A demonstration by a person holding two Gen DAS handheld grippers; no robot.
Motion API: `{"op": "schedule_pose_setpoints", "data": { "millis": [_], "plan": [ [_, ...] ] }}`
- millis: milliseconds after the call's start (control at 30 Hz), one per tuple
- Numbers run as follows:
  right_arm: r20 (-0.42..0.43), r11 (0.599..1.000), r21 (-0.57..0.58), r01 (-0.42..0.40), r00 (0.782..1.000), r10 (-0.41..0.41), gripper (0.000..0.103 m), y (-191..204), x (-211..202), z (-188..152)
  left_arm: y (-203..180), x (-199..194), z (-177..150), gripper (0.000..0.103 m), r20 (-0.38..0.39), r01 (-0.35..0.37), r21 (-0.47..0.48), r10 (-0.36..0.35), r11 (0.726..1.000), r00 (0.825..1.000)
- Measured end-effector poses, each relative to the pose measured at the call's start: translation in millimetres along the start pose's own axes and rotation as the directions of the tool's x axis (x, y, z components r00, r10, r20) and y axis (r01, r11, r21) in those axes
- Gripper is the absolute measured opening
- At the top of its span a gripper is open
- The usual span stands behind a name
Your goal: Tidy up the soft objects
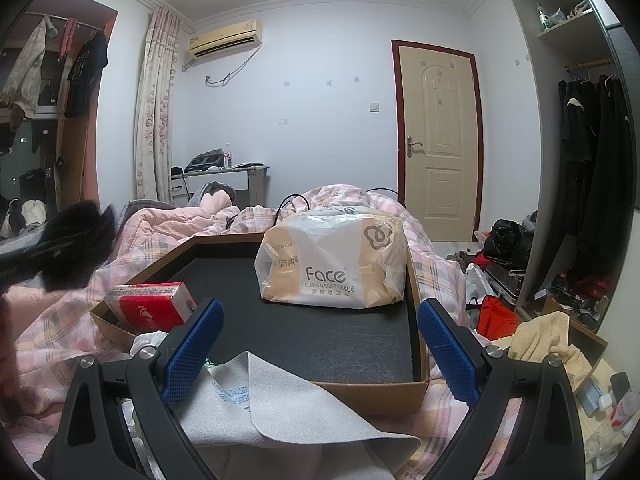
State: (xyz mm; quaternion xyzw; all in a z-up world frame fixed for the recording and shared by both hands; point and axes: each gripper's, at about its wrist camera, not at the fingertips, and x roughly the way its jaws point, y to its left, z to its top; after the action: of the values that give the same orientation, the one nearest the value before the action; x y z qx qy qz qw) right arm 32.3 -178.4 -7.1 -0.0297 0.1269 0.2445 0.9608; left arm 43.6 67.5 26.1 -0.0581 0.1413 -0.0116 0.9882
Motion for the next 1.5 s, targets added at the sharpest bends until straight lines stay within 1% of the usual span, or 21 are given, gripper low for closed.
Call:
{"op": "schedule_pose_setpoints", "data": {
  "millis": [67,133,167,233,267,333,400,533,600,667,733,767,800,833,867,933,1000,1200,1500],
  "plan": [
    [-0.001,1.0,0.0,0.0,1.0,0.0,0.097,0.1,0.2,-0.2,6.8,10.5,-6.5,0.022,0.023,-0.034,-0.022,0.035,0.999,0.999],
    [-0.002,1.0,-0.001,0.0,1.0,0.0,0.097,0.1,0.4,0.1,10.6,13.2,-16.7,0.022,0.049,-0.076,-0.043,0.078,0.996,0.996],
    [-0.002,1.0,0.0,-0.001,1.0,0.001,0.097,0.1,0.4,0.1,13.8,14.5,-23.2,0.022,0.047,-0.081,-0.058,0.084,0.995,0.995],
    [-0.002,1.0,-0.001,-0.001,1.0,0.001,0.097,0.1,0.6,0.2,17.8,15.5,-26.3,0.022,0.04,-0.048,-0.073,0.051,0.996,0.998],
    [-0.003,1.0,-0.002,-0.001,1.0,0.001,0.097,0.4,0.7,0.2,18.1,12.2,-27.2,0.022,0.057,-0.043,-0.073,0.047,0.996,0.997],
    [-0.005,1.0,-0.004,0.0,1.0,0.0,0.097,0.4,1.3,0.7,15.1,5.8,-28.5,0.022,0.086,-0.04,-0.06,0.045,0.997,0.995],
    [-0.005,1.0,-0.003,-0.001,1.0,0.001,0.097,-0.3,1.6,0.9,9.8,3.2,-31.6,0.022,0.083,-0.018,-0.034,0.021,0.999,0.996],
    [-0.006,1.0,-0.004,-0.001,1.0,0.001,0.097,-0.1,1.5,0.8,1.1,-6.2,-35.4,0.022,0.119,-0.027,0.0,0.026,1.0,0.993],
    [-0.006,1.0,-0.004,-0.001,1.0,0.001,0.097,-0.1,1.3,1.1,2.1,-9.2,-35.6,0.022,0.132,-0.024,-0.006,0.024,1.0,0.991],
    [-0.006,1.0,-0.003,-0.001,1.0,0.001,0.097,-0.2,1.6,0.8,4.7,-8.3,-35.8,0.023,0.123,-0.021,-0.018,0.023,1.0,0.992],
    [-0.007,1.0,-0.003,-0.001,1.0,0.001,0.097,-0.1,1.6,0.8,7.5,-3.5,-36.4,0.033,0.095,-0.005,-0.033,0.009,0.999,0.995],
    [-0.007,1.0,-0.003,-0.001,1.0,0.001,0.097,-0.1,1.6,0.8,8.0,-2.0,-36.1,0.053,0.09,-0.003,-0.035,0.007,0.999,0.996],
    [-0.007,1.0,-0.004,-0.001,1.0,0.001,0.097,0.0,1.3,1.0,7.5,-1.8,-36.3,0.081,0.09,-0.007,-0.035,0.011,0.999,0.996],
    [-0.007,1.0,-0.004,-0.001,1.0,0.001,0.097,0.1,1.5,0.8,5.9,-3.2,-36.6,0.089,0.098,-0.012,-0.029,0.015,0.999,0.995],
    [-0.006,1.0,-0.003,-0.001,1.0,0.001,0.097,0.1,1.5,0.8,4.1,-5.4,-36.7,0.091,0.111,-0.015,-0.02,0.017,1.0,0.994],
    [-0.008,1.0,-0.004,-0.001,1.0,0.001,0.097,0.0,1.8,0.8,-1.8,-8.9,-36.8,0.091,0.13,-0.022,0.007,0.02,1.0,0.991],
    [-0.008,1.0,-0.004,-0.002,1.0,0.002,0.097,0.2,1.1,0.9,-9.1,-7.1,-37.1,0.103,0.124,-0.033,0.039,0.028,0.999,0.992],
    [-0.008,1.0,-0.004,-0.001,1.0,0.001,0.097,0.2,1.6,0.8,-21.6,-8.6,-37.2,0.103,0.129,-0.034,0.095,0.021,0.995,0.991],
    [-0.008,1.0,-0.004,-0.001,1.0,0.001,0.097,0.3,1.7,0.9,-16.7,-8.1,-36.3,0.103,0.124,-0.03,0.08,0.019,0.996,0.992]
  ]
}}
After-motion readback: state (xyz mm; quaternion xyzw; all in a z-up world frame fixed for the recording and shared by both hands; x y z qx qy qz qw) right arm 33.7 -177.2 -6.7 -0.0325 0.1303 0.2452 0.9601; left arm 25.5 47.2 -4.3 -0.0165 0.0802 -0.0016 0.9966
